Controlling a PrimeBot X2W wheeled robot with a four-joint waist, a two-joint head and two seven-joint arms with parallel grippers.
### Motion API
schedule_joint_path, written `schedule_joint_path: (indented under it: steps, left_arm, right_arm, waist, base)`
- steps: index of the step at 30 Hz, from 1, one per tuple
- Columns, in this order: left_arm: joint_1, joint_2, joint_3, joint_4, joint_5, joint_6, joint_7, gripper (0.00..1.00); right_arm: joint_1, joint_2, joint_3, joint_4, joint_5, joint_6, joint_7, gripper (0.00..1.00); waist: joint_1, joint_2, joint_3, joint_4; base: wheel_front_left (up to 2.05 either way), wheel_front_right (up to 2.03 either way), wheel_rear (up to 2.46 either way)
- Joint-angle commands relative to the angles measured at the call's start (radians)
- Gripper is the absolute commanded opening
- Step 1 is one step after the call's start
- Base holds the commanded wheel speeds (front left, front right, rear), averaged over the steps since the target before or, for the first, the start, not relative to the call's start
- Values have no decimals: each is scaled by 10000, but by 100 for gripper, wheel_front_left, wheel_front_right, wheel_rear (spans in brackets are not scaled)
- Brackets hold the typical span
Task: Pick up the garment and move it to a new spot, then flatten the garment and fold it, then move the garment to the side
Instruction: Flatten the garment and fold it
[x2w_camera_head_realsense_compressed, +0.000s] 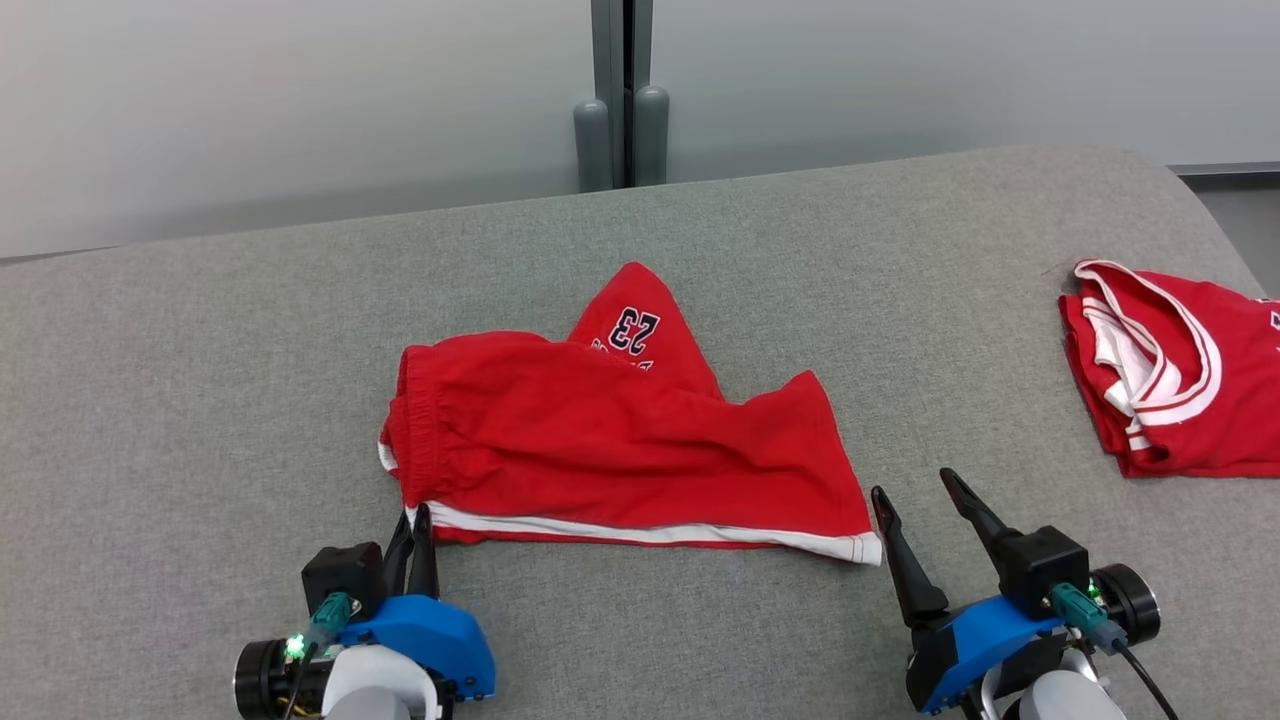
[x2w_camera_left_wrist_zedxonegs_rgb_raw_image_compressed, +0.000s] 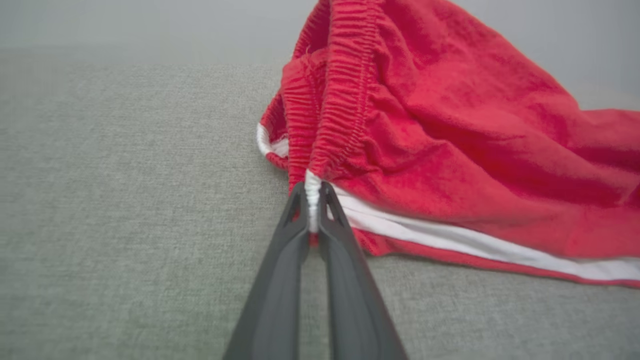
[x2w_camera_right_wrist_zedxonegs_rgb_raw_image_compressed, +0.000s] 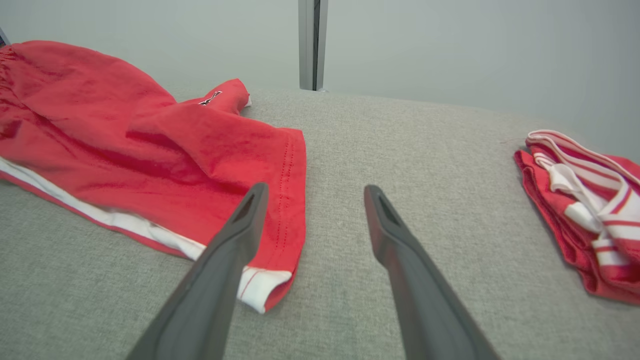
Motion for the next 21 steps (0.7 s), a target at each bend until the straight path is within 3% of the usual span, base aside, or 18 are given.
schedule_joint_path:
  steps: [1,2,10,21]
  left_arm:
    - [137,16,9,92,31,95,-26,84]
    - [135,15,40,78,47,165,-26,100]
    - [914,181,552,-1189,1324,842,-25,100]
    - [2294,116,1116,-2169,2098,908,-25,100]
  right_arm:
    - [64,45,3,-4,62,-3,-8,100]
    - [55,52,-8,-54,58,-3,-8,100]
    - [341,89,-365,-551,512,-3,-7,100]
    - [937,84,-429,-399,862,-3,-7,100]
  waist:
    - [1,0,-22,-13]
    - [1,0,-41,-36]
    - [1,0,-437,-217]
    - [1,0,-1196,-195]
  base:
    - [0,0,0]
    - [0,0,0]
    - [0,0,0]
    - [0,0,0]
